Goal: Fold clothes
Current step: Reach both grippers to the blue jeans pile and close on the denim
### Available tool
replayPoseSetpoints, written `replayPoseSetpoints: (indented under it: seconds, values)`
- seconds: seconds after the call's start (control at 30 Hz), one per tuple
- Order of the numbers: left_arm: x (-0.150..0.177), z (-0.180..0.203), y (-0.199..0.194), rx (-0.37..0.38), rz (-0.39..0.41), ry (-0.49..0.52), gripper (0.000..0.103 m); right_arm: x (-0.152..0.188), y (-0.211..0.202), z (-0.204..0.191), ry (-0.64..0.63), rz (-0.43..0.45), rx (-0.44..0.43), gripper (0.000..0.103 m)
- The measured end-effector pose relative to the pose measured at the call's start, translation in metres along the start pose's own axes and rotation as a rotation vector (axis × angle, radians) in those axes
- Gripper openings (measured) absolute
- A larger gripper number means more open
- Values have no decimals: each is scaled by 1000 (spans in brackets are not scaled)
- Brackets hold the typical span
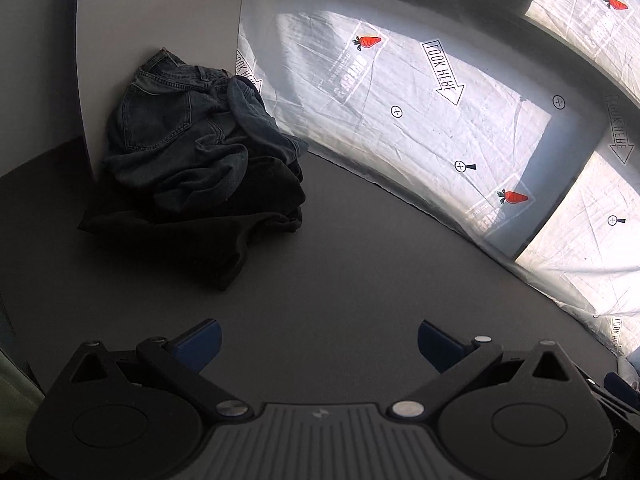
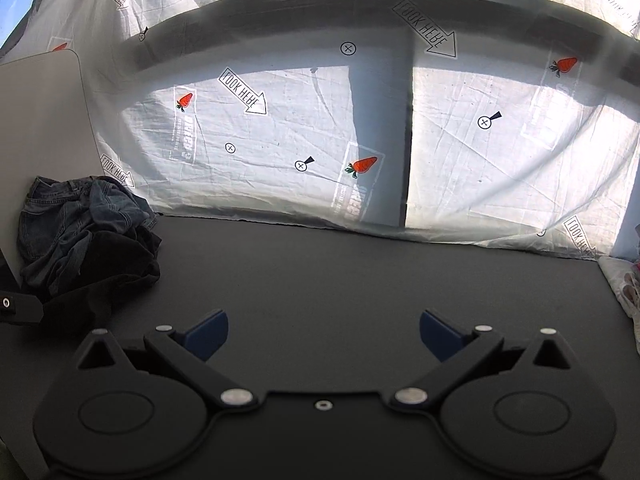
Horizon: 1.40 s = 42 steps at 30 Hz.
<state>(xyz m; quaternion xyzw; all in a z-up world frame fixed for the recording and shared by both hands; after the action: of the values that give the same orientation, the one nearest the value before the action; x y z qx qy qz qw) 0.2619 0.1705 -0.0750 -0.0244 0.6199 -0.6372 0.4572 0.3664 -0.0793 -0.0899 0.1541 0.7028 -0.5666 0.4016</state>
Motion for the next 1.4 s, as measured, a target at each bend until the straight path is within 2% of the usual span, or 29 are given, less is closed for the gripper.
replayPoseSetpoints:
  seconds: [0.2,0.33,0.47,0.5,0.53,0.57,0.6,0.67,0.73,0.8,0.9,0.93,0.97,1.0,1.03,1.07,1.13,1.27,1.3,1.4]
  values:
    - [-71,-53,40,-45,28,-70,103,-54,52,-59,-77,48,-39,102]
    - [-114,-108,73,-73,18,-200,103,-101,98,-119,-163,46,-81,86]
    - [-144,-157,107,-90,12,-283,103,-146,143,-183,-239,48,-152,79]
    - [-150,-168,116,-92,5,-302,103,-156,155,-200,-256,42,-173,75]
    - [-157,-178,124,-92,2,-319,103,-164,167,-216,-271,37,-195,65]
    - [-162,-187,130,-87,7,-331,103,-173,179,-232,-287,31,-217,60]
    - [-167,-195,137,-83,11,-344,102,-181,190,-249,-298,22,-240,49]
    - [-177,-210,149,-83,14,-359,100,-193,211,-280,-322,6,-290,38]
    - [-187,-223,162,-92,14,-377,93,-201,228,-308,-350,-1,-321,14]
    - [-196,-234,172,-84,22,-396,78,-204,242,-334,-360,-11,-357,7]
    - [-210,-246,185,-98,47,-416,61,-206,257,-366,-391,-10,-409,6]
    - [-213,-248,189,-107,51,-417,58,-206,261,-376,-404,-7,-413,6]
    - [-215,-250,194,-107,49,-412,48,-207,265,-386,-418,-4,-416,6]
    - [-218,-251,200,-96,41,-402,22,-207,269,-395,-430,-2,-418,7]
    - [-220,-252,206,-82,29,-396,7,-208,274,-402,-439,-6,-421,7]
    - [-221,-253,211,-78,17,-400,0,-208,278,-409,-448,-10,-424,8]
    - [-222,-254,218,-70,6,-407,0,-207,286,-419,-476,-25,-426,19]
    - [-220,-253,226,-69,-1,-412,0,-204,307,-428,-530,-63,-364,35]
    - [-219,-253,227,-65,-3,-420,0,-204,312,-428,-530,-89,-371,39]
    - [-219,-251,232,-65,-11,-422,0,-203,320,-426,-532,-131,-391,35]
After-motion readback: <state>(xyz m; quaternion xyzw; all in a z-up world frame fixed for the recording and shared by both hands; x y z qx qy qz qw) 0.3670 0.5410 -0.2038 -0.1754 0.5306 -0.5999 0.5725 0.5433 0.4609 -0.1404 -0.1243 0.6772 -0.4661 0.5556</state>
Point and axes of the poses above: each gripper's, at about its wrist camera, not at the fingertips, and y roughly the way its jaws point, z to its right, x to its underside, the point moved 5 cm from there along y, roughly the way its jaws point, and after that the axes turned 11 degrees about -z, right-handed, at the moved point
